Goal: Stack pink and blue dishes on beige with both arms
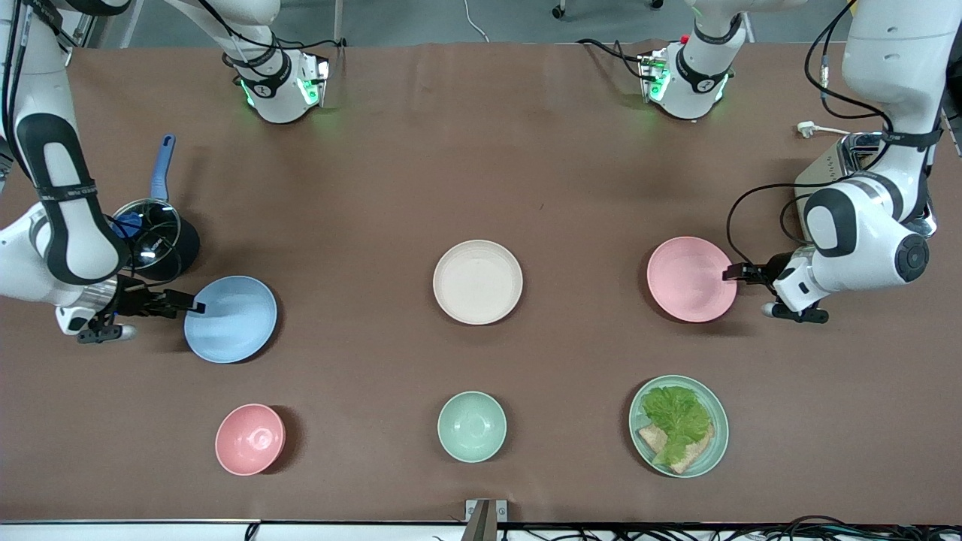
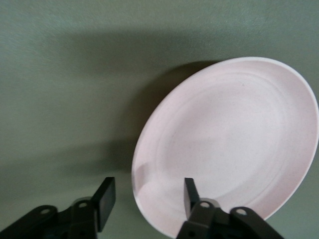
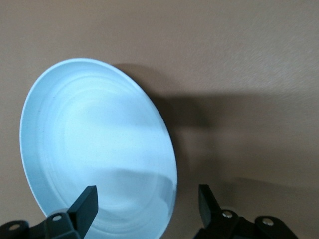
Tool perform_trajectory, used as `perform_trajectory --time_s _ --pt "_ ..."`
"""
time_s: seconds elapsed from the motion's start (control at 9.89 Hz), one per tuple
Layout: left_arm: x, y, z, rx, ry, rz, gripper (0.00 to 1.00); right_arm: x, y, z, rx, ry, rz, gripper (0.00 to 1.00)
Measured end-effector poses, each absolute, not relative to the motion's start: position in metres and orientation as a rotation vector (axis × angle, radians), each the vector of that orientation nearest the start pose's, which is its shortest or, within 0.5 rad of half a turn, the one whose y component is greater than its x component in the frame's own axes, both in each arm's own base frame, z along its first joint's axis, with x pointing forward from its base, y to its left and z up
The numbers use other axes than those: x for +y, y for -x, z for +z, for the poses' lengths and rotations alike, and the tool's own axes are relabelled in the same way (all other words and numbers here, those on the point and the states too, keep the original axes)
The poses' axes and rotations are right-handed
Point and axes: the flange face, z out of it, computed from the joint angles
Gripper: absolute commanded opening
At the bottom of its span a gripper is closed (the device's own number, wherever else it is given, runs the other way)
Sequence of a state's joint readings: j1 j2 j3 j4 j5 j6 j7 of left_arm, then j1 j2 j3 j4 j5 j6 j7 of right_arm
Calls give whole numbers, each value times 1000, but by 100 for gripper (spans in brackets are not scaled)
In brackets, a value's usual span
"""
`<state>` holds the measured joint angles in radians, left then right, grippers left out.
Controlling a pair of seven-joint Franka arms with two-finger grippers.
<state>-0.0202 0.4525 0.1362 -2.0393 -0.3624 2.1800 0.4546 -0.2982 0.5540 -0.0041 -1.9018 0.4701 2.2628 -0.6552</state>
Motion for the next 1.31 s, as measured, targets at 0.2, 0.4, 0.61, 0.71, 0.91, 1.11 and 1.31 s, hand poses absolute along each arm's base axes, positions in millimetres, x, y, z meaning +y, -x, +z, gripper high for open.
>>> perform_trajectory --time_s 0.2,0.4,0.61,0.71,0.91,1.11,1.31 --pt "52 -558 184 136 3396 425 22 -171 -584 186 -14 2760 34 54" --pt "56 -558 179 143 3394 423 0 -175 -583 183 15 2752 29 13" --pt "64 -560 183 120 3408 397 0 -179 -581 178 82 2721 7 0" --pt "66 -562 188 119 3411 379 0 -181 -581 176 98 2715 0 0" --pt "61 -570 215 145 3425 323 0 -182 -587 183 97 2710 -16 0" --pt "12 -578 268 236 3464 255 0 -193 -599 210 63 2677 34 0" --pt "-79 -575 295 237 3485 278 0 -208 -615 265 85 2698 173 0"
